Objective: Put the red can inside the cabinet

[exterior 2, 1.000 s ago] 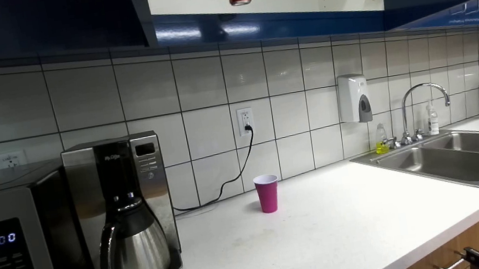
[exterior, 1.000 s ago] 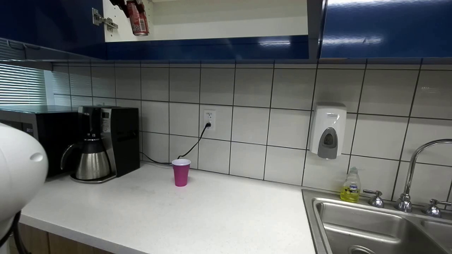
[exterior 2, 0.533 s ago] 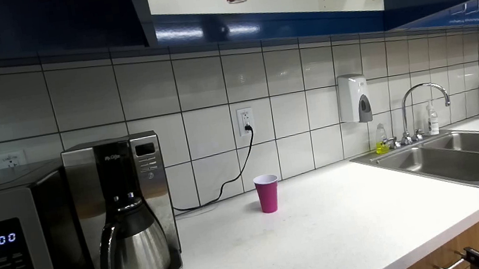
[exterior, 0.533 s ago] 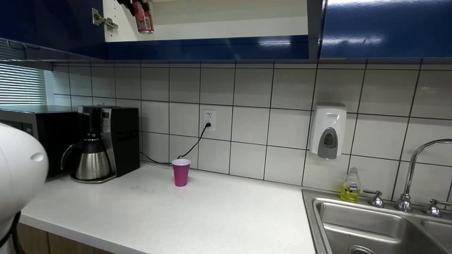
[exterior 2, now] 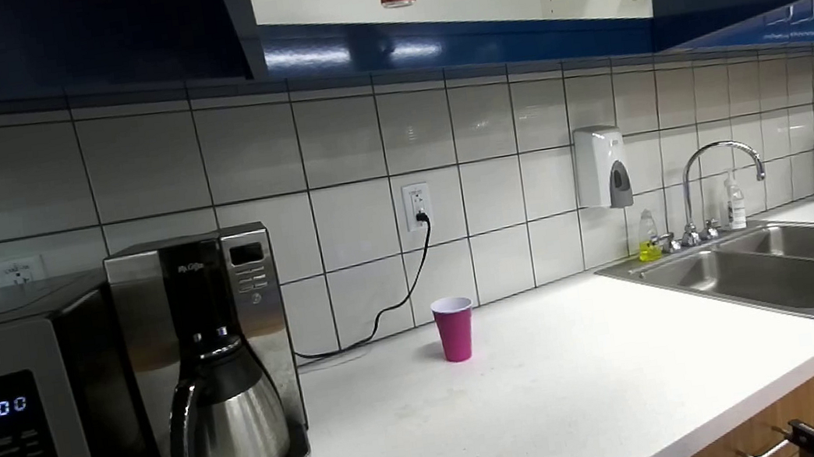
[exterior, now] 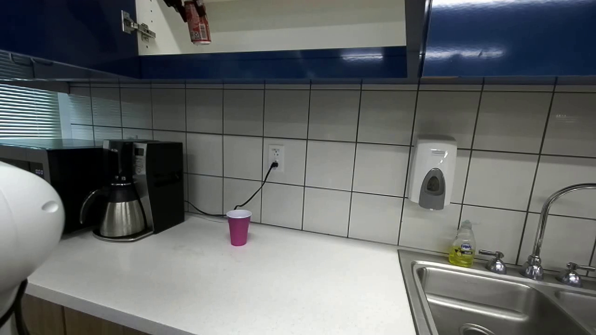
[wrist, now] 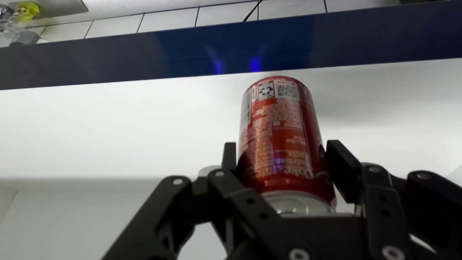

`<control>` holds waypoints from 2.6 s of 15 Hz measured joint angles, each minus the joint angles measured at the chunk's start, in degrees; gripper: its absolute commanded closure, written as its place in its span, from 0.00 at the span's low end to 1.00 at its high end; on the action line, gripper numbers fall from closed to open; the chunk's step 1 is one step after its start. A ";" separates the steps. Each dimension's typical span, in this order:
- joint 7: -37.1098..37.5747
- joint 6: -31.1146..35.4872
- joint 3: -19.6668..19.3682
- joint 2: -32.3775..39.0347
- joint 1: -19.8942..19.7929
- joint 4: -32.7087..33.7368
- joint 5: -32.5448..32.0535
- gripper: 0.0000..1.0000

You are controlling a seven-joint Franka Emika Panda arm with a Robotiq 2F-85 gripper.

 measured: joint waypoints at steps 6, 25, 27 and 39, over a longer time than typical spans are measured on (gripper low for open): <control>0.00 0.00 -0.25 3.87 -0.01 3.23 0.00 0.62; 0.00 0.04 -1.09 7.88 0.03 7.00 0.32 0.00; 0.00 0.10 -0.95 7.08 0.06 5.90 1.48 0.00; 0.01 5.95 -0.88 -9.71 0.62 -19.21 8.31 0.00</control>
